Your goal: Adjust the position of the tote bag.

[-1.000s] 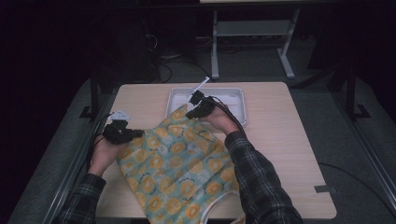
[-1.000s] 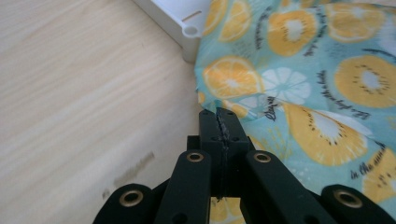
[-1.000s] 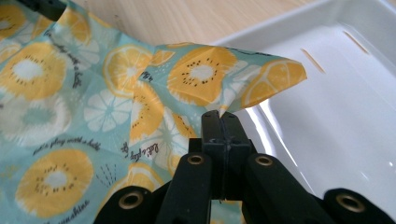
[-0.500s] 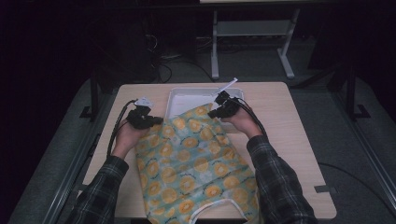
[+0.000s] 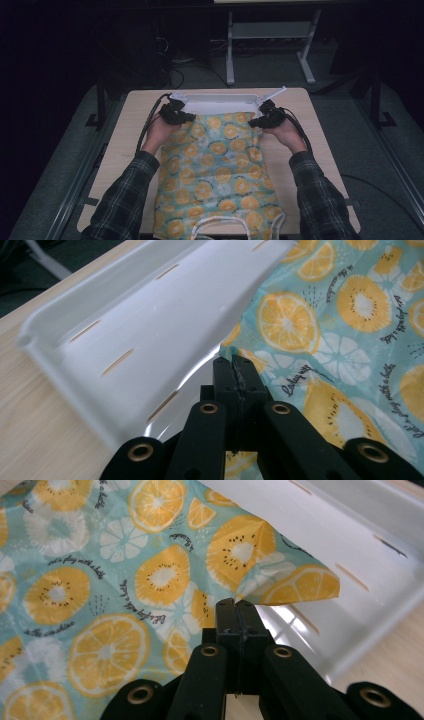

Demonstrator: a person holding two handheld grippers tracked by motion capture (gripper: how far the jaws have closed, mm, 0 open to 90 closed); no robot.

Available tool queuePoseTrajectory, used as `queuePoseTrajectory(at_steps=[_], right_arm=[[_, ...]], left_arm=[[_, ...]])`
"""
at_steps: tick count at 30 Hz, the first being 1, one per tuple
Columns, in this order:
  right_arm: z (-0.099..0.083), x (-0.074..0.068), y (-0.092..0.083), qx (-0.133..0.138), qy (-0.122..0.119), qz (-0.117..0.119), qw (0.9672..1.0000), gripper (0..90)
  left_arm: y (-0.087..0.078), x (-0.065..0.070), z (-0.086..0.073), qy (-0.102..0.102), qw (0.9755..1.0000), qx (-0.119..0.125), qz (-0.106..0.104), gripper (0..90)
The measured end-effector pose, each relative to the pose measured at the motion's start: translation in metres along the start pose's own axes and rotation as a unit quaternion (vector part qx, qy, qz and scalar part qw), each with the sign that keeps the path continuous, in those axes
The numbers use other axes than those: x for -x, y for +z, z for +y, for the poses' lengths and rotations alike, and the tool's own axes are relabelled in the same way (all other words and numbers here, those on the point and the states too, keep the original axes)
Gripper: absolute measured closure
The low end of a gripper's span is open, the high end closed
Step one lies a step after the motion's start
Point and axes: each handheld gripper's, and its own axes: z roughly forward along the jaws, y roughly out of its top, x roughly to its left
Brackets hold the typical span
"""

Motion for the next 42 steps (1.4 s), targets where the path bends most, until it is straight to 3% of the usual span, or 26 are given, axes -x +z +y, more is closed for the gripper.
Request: queuePoseTrajectory(at_steps=[3,5,6,11,16,23,26,32,42], right_arm=[[-0.011,0.005,-0.005,0.003,0.009,0.001,1.0000,89.7],[-0.017,0.007,-0.006,0.007,0.012,-0.003,0.9999,88.8],[-0.018,0.007,-0.007,0.006,0.019,-0.004,0.9998,83.7],[-0.021,0.008,-0.017,0.023,0.033,-0.001,0.9992,62.2],[-0.025,0.002,-0.024,0.026,0.026,-0.010,0.9993,48.9],[-0.039,-0.011,-0.037,0.028,0.006,-0.007,0.9996,44.0],[-0.052,-0.025,-0.044,0.028,-0.011,0.008,0.9995,43.6],[-0.068,-0.045,-0.053,0.011,-0.039,0.019,0.9990,42.9],[-0.100,-0.078,-0.060,-0.014,-0.076,0.040,0.9962,41.1]], left_arm=[[0.008,0.006,0.002,-0.002,1.0000,-0.002,-0.002,88.7],[0.010,0.007,0.001,-0.001,1.0000,-0.010,0.002,78.6],[0.008,0.007,0.001,0.000,0.9999,-0.014,0.006,74.4],[-0.016,0.002,0.001,-0.014,0.9998,0.003,0.011,53.1],[-0.044,-0.001,-0.003,-0.019,0.9998,0.004,0.005,43.6],[-0.074,0.014,-0.026,-0.028,0.9991,0.003,-0.031,47.4],[-0.084,0.024,-0.040,-0.026,0.9986,-0.001,-0.046,49.8],[-0.101,0.049,-0.074,-0.019,0.9980,0.010,-0.059,49.9],[-0.119,0.084,-0.121,-0.006,0.9974,0.001,-0.072,49.0]])
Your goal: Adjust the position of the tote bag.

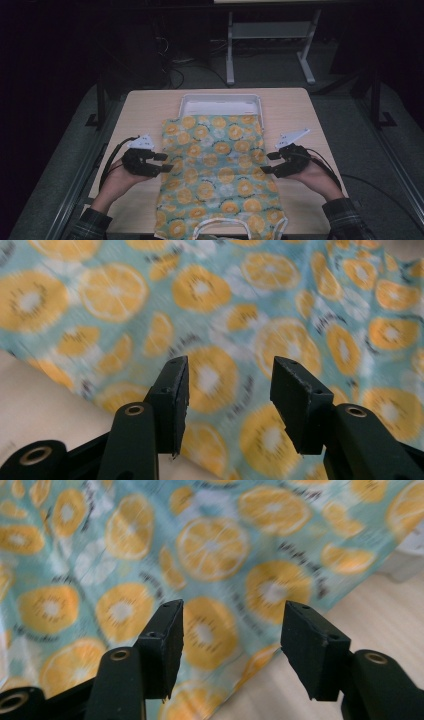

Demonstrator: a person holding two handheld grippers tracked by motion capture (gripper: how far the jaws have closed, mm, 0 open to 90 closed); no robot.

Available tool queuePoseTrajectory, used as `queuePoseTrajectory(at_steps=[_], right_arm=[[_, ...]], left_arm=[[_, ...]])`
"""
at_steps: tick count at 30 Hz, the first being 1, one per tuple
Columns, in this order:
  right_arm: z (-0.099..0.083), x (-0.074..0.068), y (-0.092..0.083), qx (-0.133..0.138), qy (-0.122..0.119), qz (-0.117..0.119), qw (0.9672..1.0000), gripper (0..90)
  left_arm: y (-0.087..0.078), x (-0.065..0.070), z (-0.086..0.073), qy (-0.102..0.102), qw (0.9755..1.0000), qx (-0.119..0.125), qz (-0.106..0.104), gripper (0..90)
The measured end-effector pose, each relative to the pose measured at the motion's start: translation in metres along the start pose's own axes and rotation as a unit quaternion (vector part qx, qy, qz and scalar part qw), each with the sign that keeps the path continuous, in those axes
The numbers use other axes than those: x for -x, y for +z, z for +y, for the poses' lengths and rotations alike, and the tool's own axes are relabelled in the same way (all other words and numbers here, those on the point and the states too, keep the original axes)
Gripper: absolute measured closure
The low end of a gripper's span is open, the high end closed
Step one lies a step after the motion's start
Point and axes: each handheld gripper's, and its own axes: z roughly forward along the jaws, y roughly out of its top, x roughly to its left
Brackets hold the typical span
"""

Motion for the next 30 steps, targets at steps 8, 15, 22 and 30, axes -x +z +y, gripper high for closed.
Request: queuePoseTrajectory(at_steps=[8,15,22,30], right_arm=[[-0.026,-0.027,-0.003,-0.011,-0.013,0.016,0.9997,39.3],[-0.041,-0.048,-0.006,-0.016,-0.026,0.028,0.9991,37.9],[-0.052,-0.072,-0.003,-0.028,-0.047,0.050,0.9972,34.9],[-0.062,-0.092,0.008,-0.053,-0.084,0.083,0.9917,30.0]], left_arm=[[-0.004,0.028,-0.027,0.018,0.9997,-0.014,-0.012,46.3],[-0.004,0.052,-0.042,0.026,0.9991,-0.022,-0.026,44.7],[-0.002,0.076,-0.054,0.042,0.9974,-0.034,-0.048,43.4],[0.008,0.094,-0.062,0.056,0.9938,-0.056,-0.078,37.1]])
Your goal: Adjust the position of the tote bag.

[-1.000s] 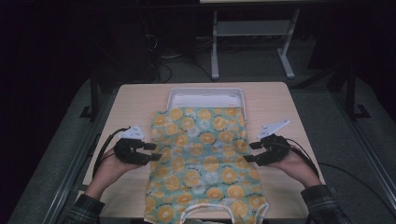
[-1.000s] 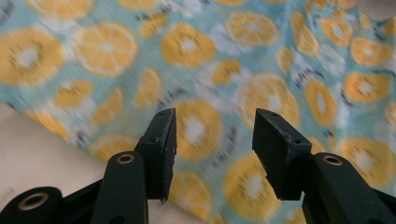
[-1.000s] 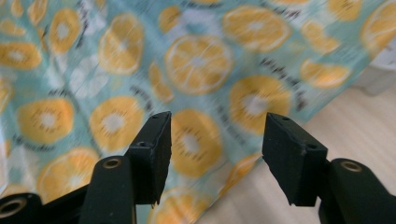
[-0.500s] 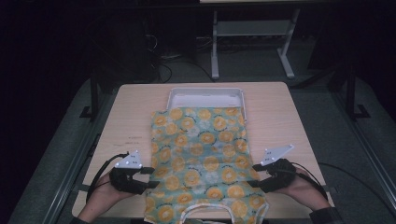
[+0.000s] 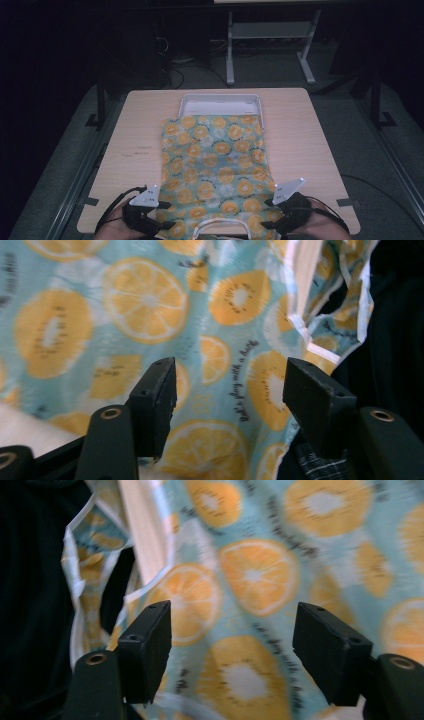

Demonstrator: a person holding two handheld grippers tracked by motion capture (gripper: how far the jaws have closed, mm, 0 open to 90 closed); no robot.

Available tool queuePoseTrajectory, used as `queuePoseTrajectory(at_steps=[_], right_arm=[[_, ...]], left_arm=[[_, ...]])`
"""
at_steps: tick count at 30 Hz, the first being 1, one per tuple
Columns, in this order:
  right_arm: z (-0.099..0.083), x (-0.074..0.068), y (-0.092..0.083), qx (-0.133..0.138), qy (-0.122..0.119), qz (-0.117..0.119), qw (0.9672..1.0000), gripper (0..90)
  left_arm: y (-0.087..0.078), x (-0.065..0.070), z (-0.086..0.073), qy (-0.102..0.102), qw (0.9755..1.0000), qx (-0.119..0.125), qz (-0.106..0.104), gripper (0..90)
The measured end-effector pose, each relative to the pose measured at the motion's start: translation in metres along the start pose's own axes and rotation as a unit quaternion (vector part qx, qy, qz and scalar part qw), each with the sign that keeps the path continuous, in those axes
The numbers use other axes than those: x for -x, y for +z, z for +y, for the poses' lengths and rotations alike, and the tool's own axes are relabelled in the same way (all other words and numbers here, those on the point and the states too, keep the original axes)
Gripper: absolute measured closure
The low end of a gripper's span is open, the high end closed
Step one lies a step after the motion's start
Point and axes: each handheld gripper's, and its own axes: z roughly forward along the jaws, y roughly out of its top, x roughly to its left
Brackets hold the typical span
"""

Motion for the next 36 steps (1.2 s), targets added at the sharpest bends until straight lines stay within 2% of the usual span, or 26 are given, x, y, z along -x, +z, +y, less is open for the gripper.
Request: queuePoseTrajectory(at_steps=[3,5,10,14,15,17,22,27,30,33,36], right_arm=[[0.000,-0.002,0.006,-0.012,-0.009,0.003,0.9999,29.7],[0.000,-0.003,0.011,-0.022,-0.020,0.000,0.9996,29.6],[0.000,-0.004,0.014,-0.035,-0.030,-0.004,0.9989,29.8],[-0.001,-0.007,0.015,-0.041,-0.044,-0.015,0.9981,32.3],[-0.001,-0.008,0.015,-0.043,-0.056,-0.024,0.9972,33.8],[-0.001,-0.008,0.015,-0.043,-0.060,-0.029,0.9969,36.2],[-0.001,-0.006,0.013,-0.042,-0.050,-0.032,0.9974,49.4],[0.000,-0.005,0.012,-0.040,-0.055,-0.030,0.9972,66.8],[0.001,-0.005,0.012,-0.040,-0.056,-0.024,0.9973,77.6],[0.002,-0.005,0.013,-0.041,-0.059,-0.013,0.9973,88.1],[0.004,-0.006,0.014,-0.043,-0.053,-0.005,0.9976,89.0]], left_arm=[[0.007,0.003,0.000,0.011,0.9997,-0.020,-0.007,36.2],[0.011,0.004,0.000,0.019,0.9992,-0.034,-0.003,36.2],[0.018,0.007,-0.002,0.031,0.9975,-0.063,0.002,36.4],[0.019,0.010,-0.002,0.043,0.9970,-0.063,0.012,36.9],[0.019,0.011,-0.002,0.051,0.9961,-0.068,0.022,38.7],[0.019,0.011,-0.001,0.053,0.9958,-0.068,0.033,45.1],[0.017,0.007,-0.001,0.048,0.9957,-0.067,0.041,58.8],[0.016,0.003,0.001,0.053,0.9952,-0.072,0.037,78.2],[0.016,0.003,0.002,0.054,0.9951,-0.076,0.034,86.7],[0.016,0.003,0.002,0.054,0.9949,-0.080,0.031,89.6],[0.015,0.001,0.002,0.043,0.9962,-0.074,0.018,89.8]])
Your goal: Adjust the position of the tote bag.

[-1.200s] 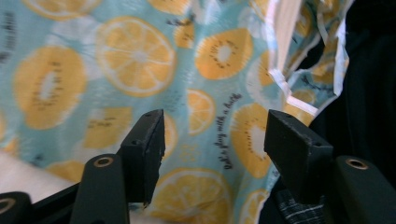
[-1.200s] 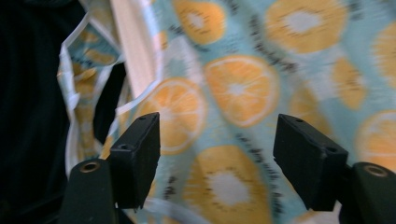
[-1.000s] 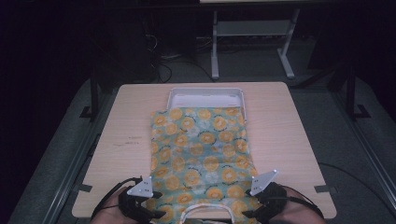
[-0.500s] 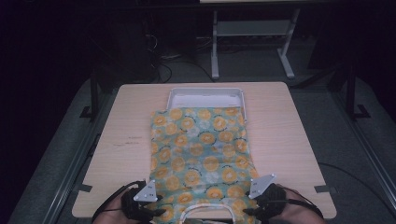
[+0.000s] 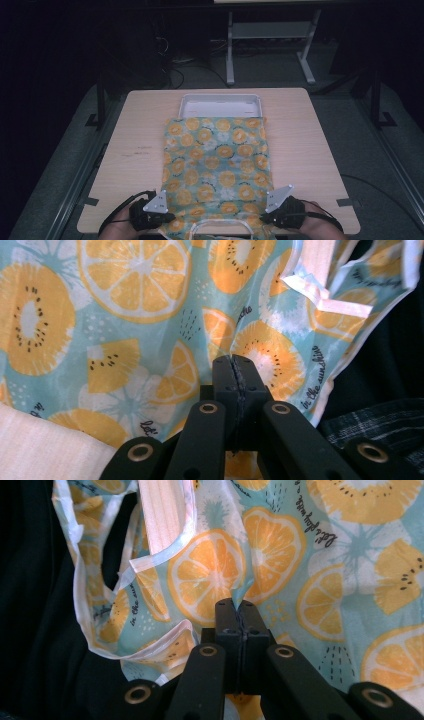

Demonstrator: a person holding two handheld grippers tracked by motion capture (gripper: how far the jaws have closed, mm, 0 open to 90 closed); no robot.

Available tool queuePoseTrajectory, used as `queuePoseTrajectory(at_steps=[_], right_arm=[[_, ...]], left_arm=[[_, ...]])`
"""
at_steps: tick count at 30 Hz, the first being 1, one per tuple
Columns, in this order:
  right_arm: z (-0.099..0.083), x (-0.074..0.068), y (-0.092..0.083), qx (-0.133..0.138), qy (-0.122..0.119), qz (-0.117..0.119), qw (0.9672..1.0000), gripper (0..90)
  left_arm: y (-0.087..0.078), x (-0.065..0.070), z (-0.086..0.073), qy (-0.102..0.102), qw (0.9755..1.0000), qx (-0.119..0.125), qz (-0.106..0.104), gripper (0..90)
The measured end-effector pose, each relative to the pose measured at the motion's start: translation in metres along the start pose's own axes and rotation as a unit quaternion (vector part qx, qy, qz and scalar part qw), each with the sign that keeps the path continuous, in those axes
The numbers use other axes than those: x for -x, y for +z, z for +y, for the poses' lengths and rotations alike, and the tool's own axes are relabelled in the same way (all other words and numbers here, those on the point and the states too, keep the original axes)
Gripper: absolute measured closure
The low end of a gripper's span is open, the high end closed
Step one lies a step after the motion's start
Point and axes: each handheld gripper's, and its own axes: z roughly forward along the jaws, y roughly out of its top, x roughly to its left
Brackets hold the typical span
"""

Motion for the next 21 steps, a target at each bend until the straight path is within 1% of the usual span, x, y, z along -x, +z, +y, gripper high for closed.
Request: queuePoseTrajectory(at_steps=[1,2,5,8,10,11,12,14,16,18,19,20,21], right_arm=[[0.000,0.001,0.000,0.000,0.002,0.002,1.0000,89.1],[0.000,0.001,-0.001,0.002,0.003,0.006,1.0000,89.1],[0.001,0.003,-0.004,0.013,0.004,0.009,0.9999,88.9],[0.001,0.004,-0.008,0.028,0.010,0.014,0.9995,88.0],[0.002,0.005,-0.011,0.036,0.011,0.012,0.9992,87.5],[0.002,0.006,-0.012,0.039,0.011,0.013,0.9991,87.5],[0.003,0.007,-0.013,0.042,0.009,0.012,0.9990,87.5],[0.003,0.007,-0.015,0.047,0.016,0.013,0.9987,88.0],[0.004,0.009,-0.016,0.052,0.012,0.010,0.9985,88.5],[0.005,0.010,-0.019,0.059,0.016,0.011,0.9981,89.0],[0.006,0.009,-0.020,0.063,0.023,0.010,0.9977,89.1],[0.007,0.012,-0.022,0.067,0.019,0.010,0.9975,89.2],[0.008,0.013,-0.024,0.072,0.023,0.011,0.9971,89.2]], left_arm=[[-0.001,-0.001,0.000,-0.002,1.0000,0.004,-0.002,89.8],[-0.004,-0.002,0.000,0.001,1.0000,0.006,-0.006,89.8],[-0.011,-0.004,0.000,-0.012,0.9992,0.035,-0.012,89.8],[-0.016,-0.007,0.000,-0.020,0.9981,0.055,-0.018,89.7],[-0.018,-0.008,0.000,-0.024,0.9971,0.069,-0.020,89.7],[-0.020,-0.010,0.001,-0.022,0.9970,0.071,-0.020,89.7],[-0.021,-0.010,0.001,-0.026,0.9964,0.078,-0.022,89.7],[-0.023,-0.011,0.002,-0.027,0.9960,0.082,-0.021,89.7],[-0.023,-0.012,0.004,-0.030,0.9955,0.088,-0.022,89.8],[-0.025,-0.013,0.005,-0.029,0.9952,0.090,-0.023,89.8],[-0.026,-0.014,0.006,-0.031,0.9947,0.095,-0.024,89.8],[-0.028,-0.015,0.008,-0.030,0.9944,0.098,-0.024,89.8],[-0.029,-0.017,0.009,-0.027,0.9943,0.100,-0.023,89.8]])
